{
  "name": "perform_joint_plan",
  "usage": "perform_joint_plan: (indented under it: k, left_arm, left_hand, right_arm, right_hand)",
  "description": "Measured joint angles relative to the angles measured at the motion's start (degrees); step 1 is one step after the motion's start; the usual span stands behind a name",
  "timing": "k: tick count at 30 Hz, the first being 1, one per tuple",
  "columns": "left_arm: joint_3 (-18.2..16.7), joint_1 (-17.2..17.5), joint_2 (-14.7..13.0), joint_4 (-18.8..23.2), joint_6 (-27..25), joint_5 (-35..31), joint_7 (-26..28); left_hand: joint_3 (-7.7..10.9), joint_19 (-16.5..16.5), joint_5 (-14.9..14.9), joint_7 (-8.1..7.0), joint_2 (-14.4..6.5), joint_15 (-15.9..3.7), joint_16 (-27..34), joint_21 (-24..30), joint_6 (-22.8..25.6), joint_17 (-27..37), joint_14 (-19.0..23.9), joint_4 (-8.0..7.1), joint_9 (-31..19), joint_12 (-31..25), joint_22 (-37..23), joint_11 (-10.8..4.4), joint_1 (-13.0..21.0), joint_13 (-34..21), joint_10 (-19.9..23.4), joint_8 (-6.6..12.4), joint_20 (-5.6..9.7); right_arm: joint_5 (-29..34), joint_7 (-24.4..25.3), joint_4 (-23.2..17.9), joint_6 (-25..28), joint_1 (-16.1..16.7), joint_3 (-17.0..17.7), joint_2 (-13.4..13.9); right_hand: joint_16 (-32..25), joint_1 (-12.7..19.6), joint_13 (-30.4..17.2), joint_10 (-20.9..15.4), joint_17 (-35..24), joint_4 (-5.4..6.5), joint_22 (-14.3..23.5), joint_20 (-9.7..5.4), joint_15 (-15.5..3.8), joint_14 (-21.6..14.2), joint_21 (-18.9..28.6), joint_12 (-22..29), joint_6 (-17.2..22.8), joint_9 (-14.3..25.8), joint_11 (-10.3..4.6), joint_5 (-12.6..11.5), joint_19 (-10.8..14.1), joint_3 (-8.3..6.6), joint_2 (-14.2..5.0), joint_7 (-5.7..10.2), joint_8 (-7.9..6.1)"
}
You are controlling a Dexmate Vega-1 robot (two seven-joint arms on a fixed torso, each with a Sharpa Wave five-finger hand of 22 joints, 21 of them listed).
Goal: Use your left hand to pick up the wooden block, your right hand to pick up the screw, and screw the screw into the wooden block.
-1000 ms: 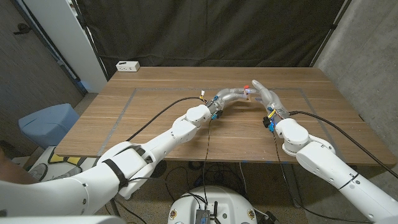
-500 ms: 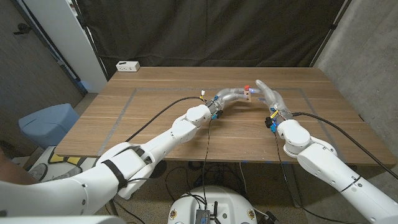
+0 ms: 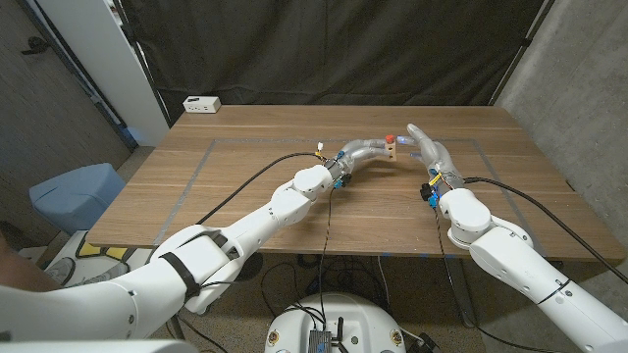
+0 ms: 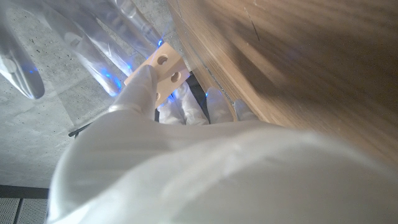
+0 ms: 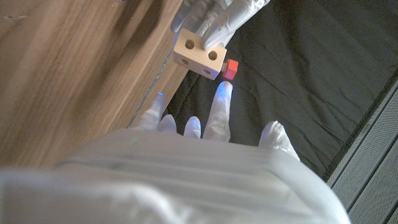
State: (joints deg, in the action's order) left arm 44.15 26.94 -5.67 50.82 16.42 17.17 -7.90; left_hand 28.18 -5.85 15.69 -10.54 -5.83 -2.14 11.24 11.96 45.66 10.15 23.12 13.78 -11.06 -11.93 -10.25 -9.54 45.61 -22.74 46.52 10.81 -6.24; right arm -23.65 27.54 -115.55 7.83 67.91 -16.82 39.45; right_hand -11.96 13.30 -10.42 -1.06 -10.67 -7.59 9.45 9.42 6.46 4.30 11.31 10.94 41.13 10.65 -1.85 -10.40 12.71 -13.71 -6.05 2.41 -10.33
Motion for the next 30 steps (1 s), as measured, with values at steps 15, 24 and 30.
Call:
perform_joint_plan:
  k: [15, 24, 30]
  left_arm:
    - [0.0, 0.0, -0.1, 0.1, -0.1, 0.0, 0.0]
    - [0.0, 0.1, -0.2, 0.2, -0.1, 0.0, 0.0]
    - [0.0, 0.1, -0.2, 0.2, -0.1, 0.0, -0.1]
  left_hand:
    - [0.0, 0.0, -0.1, 0.0, 0.0, 0.0, 0.0, 0.0, 0.0, 0.0, 0.0, 0.0, 0.0, -0.2, 0.0, 0.34, 0.0, 0.0, 0.3, 0.0, 0.0]
    - [0.0, 0.0, -0.3, 0.0, 0.0, -0.01, 0.0, 0.0, 0.0, 0.0, 0.0, 0.0, 0.0, -0.2, 0.0, 0.35, 0.0, 0.0, 0.3, 0.0, 0.0]
    - [0.0, 0.0, -0.3, 0.0, 0.0, -0.01, 0.0, 0.0, 0.0, 0.0, 0.0, 0.0, 0.0, -0.2, 0.0, 0.21, 0.0, 0.0, 0.4, 0.0, 0.0]
  right_arm:
    - [-0.3, -1.8, 0.8, -0.4, -0.6, 0.2, 0.6]
    - [-1.1, -3.8, 1.4, -0.4, -1.4, 0.1, 1.3]
    - [-1.6, -4.8, 1.7, -0.3, -2.0, -0.1, 1.8]
  right_hand:
    - [1.1, -0.9, 0.0, 6.0, 0.0, 0.26, 0.0, 0.6, 3.05, 2.9, -0.7, -1.0, -7.6, 0.2, -0.46, 0.0, -1.3, 0.26, 0.85, 1.58, 0.62]
    - [1.6, -1.7, 0.0, 9.2, -0.1, 0.52, 0.0, 0.21, 3.04, 4.9, -1.2, -1.0, -11.0, 0.2, 0.58, 0.0, -3.9, 0.51, 0.91, 2.29, 0.62]
    - [1.6, -2.2, 0.0, 10.4, -0.1, 0.73, 0.0, 0.41, 3.04, 4.9, -1.2, -1.0, -12.6, 0.2, 1.01, 0.0, -5.0, 0.73, 0.99, 2.3, 0.62]
